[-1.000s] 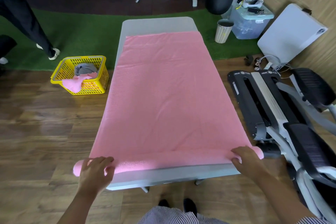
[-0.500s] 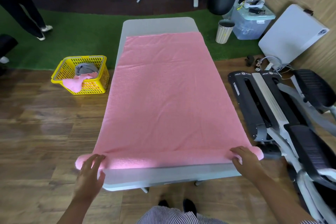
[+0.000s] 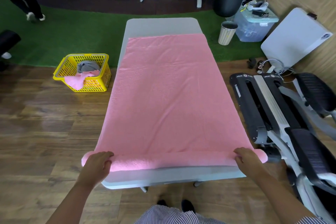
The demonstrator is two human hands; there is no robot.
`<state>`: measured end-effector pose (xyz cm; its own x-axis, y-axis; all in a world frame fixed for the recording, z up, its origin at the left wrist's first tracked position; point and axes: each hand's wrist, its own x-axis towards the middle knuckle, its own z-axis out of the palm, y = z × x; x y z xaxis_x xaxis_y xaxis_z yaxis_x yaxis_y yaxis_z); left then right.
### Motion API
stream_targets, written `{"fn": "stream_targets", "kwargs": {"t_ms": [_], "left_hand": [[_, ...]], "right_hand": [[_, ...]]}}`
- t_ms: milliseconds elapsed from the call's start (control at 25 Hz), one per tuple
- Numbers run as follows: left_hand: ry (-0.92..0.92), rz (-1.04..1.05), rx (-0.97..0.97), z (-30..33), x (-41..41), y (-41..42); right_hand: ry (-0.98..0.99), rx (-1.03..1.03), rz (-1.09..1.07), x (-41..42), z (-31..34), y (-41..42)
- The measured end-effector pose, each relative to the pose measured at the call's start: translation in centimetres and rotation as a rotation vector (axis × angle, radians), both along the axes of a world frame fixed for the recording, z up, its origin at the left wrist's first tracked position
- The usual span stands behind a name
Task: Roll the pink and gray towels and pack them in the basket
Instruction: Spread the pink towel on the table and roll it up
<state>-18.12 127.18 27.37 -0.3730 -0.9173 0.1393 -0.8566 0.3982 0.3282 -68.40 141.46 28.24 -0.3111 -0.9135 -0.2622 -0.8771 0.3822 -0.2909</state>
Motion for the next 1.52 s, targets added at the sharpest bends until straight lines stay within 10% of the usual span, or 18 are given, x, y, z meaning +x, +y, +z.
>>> {"fn": "stream_targets", "kwargs": {"t_ms": [360, 800, 1360, 1520], "left_hand": [[-0.007, 0.178, -0.07, -1.3, 0.5, 1.3], [-0.099, 0.004, -0.347, -1.3, -0.1, 1.3], [-0.206, 0.093, -0.173, -2.2, -1.0, 4.0], [0.117, 0.224, 0.078, -0.5, 2.6, 1.7]], "right_hand": [[0.125, -0.243, 0.036, 0.7, -1.9, 1.4], [0.123, 0.009, 0.047, -0.5, -0.8, -0.6], [0.063, -0.301, 0.656, 23.8, -1.7, -7.1], [0.063, -0.297, 0.676, 28.6, -1.9, -8.7]]}}
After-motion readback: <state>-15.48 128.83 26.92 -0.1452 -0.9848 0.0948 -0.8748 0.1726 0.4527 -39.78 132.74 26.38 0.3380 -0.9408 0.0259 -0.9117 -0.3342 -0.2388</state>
